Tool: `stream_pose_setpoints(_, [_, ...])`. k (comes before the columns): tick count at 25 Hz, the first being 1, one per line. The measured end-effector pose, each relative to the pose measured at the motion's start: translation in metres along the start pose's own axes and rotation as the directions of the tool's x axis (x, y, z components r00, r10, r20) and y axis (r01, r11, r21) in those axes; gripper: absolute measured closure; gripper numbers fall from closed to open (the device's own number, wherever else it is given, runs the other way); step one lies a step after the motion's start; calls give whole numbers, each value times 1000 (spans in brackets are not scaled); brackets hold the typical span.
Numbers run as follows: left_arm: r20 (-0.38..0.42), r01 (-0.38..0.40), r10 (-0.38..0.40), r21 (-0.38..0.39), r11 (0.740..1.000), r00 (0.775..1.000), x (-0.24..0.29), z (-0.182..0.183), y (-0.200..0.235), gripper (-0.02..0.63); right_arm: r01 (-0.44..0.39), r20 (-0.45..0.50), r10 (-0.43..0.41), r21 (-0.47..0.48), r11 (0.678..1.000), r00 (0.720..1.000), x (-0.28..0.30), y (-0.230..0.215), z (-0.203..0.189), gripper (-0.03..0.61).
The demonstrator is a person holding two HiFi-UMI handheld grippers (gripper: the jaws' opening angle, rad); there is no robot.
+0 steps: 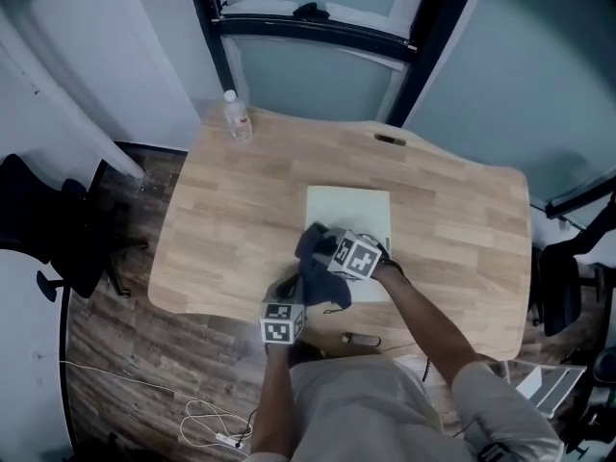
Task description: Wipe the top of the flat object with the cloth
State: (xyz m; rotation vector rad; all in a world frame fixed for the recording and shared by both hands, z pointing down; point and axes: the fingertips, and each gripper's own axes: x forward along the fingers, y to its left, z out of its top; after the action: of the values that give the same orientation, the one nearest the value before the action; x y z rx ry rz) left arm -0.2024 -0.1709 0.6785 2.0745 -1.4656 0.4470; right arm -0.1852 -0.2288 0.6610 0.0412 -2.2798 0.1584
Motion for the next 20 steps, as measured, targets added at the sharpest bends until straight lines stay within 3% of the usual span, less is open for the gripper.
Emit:
stream_pose_setpoints(6, [-6, 35, -35, 23, 999, 999, 18, 15, 11, 605, 175, 45, -182, 123, 977, 982, -2, -84, 11, 531])
stream_pose_setpoints(13, [-25, 70, -68, 75, 995, 997, 38, 26, 8, 606, 294, 28, -299, 114, 949, 954, 2, -148, 16, 531])
stream_pose_setpoints(20, [-85, 75, -66, 103, 992, 994, 40, 20, 3, 606, 437, 10, -441, 112, 893, 898, -26, -190, 4, 531])
